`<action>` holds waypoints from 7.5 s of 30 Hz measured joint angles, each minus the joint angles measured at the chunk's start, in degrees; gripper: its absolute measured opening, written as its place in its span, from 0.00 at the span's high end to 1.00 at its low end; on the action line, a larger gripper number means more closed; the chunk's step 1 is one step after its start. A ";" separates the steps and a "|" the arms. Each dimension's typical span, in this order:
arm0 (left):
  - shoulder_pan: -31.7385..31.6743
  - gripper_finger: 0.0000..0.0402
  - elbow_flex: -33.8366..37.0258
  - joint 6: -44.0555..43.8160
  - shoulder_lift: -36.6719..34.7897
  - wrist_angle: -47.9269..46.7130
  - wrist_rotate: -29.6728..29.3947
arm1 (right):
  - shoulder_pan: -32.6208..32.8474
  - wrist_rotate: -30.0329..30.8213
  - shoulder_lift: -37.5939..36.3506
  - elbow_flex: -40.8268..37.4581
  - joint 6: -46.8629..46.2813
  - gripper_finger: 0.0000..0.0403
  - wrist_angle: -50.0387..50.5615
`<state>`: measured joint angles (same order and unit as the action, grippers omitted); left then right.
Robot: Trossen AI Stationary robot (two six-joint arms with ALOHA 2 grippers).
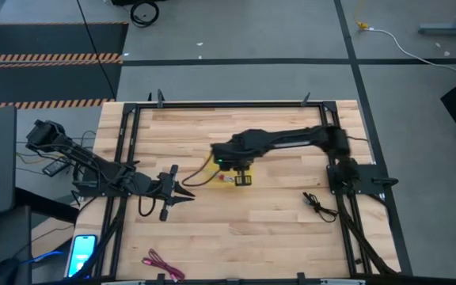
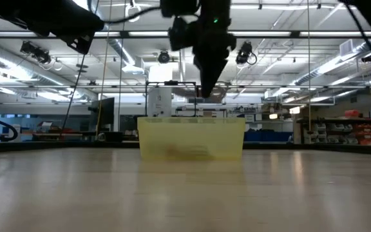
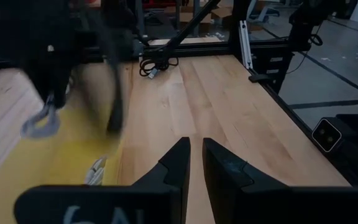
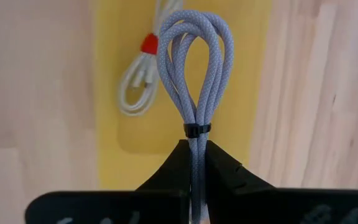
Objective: Pick and place USB-C Cables
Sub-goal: Put the white charger cable into the yellow transparent bin, then put the black charger cable into the yellow transparent bin, then put the red charger cable into the yellow transparent bin
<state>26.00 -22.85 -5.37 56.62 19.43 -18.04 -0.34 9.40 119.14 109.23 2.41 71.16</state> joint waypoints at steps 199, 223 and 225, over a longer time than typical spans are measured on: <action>5.49 0.87 0.02 1.78 6.38 6.76 -2.93 | -0.69 -1.82 3.77 -5.02 7.64 0.45 -11.68; 5.73 0.87 0.02 -8.78 6.38 -5.91 1.19 | 2.19 5.70 -13.24 -6.56 -8.19 0.34 4.41; 5.99 0.87 0.02 -11.21 6.38 -5.92 5.54 | 3.05 6.55 -15.61 -8.28 -8.90 0.34 4.40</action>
<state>31.99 -22.83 -16.58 63.00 13.52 -12.51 2.70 15.94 103.53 100.95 -6.50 75.56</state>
